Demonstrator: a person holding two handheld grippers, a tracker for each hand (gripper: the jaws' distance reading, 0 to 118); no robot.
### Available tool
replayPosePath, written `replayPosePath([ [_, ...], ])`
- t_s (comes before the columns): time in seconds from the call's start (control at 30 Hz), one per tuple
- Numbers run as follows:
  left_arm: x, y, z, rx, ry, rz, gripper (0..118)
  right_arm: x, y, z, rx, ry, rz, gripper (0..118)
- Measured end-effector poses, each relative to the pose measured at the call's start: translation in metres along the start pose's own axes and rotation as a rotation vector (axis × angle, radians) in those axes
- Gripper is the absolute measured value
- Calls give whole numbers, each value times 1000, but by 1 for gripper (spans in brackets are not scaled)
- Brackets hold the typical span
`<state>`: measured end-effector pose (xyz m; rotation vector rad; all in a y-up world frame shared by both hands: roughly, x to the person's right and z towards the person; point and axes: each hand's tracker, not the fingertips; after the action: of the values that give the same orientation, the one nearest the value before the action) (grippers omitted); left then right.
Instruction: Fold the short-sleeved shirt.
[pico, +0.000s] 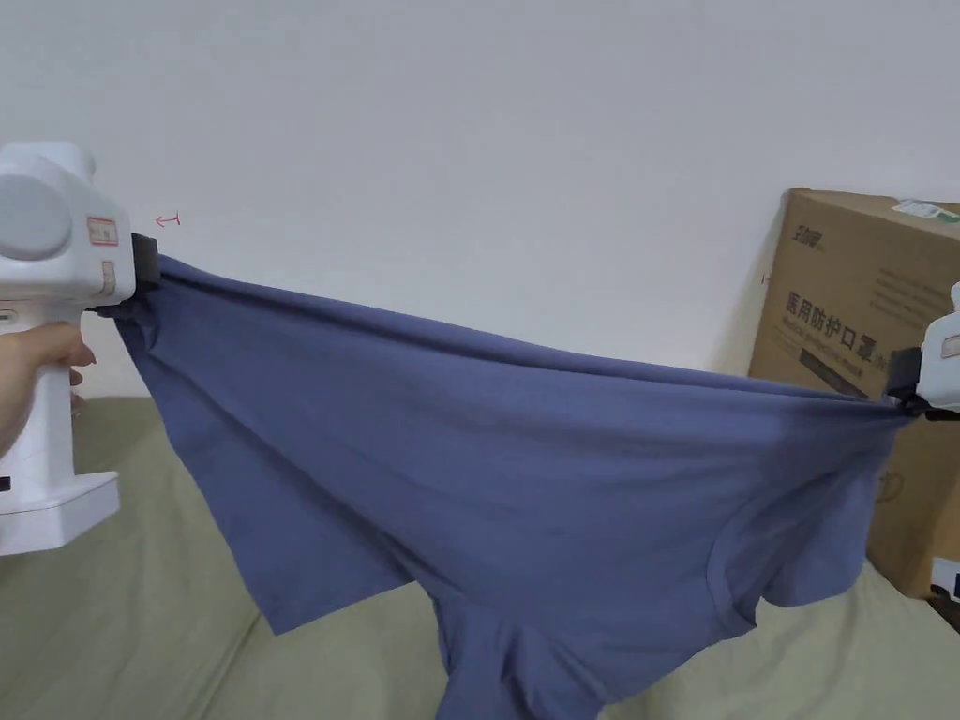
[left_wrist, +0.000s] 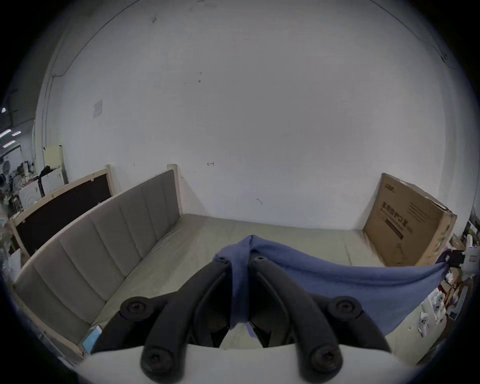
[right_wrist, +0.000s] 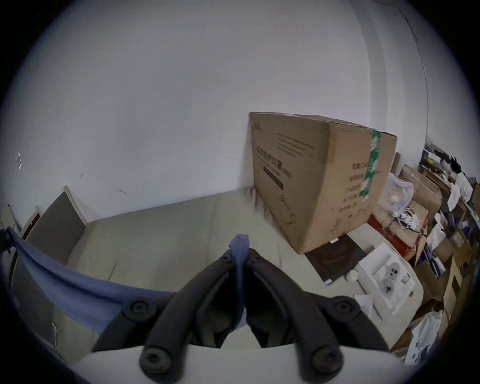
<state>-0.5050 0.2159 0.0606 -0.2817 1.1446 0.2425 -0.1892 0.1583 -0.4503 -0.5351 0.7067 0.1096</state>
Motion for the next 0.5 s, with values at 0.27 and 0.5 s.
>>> replayPosePath([
  [0.27,-26,-1,-44,73,66,26,8,-54,14,-50,36,42,31,4],
  [0.5,-53,-89,-79,-76,147,2,8,-78,-68,-99,-139,92,97,4],
])
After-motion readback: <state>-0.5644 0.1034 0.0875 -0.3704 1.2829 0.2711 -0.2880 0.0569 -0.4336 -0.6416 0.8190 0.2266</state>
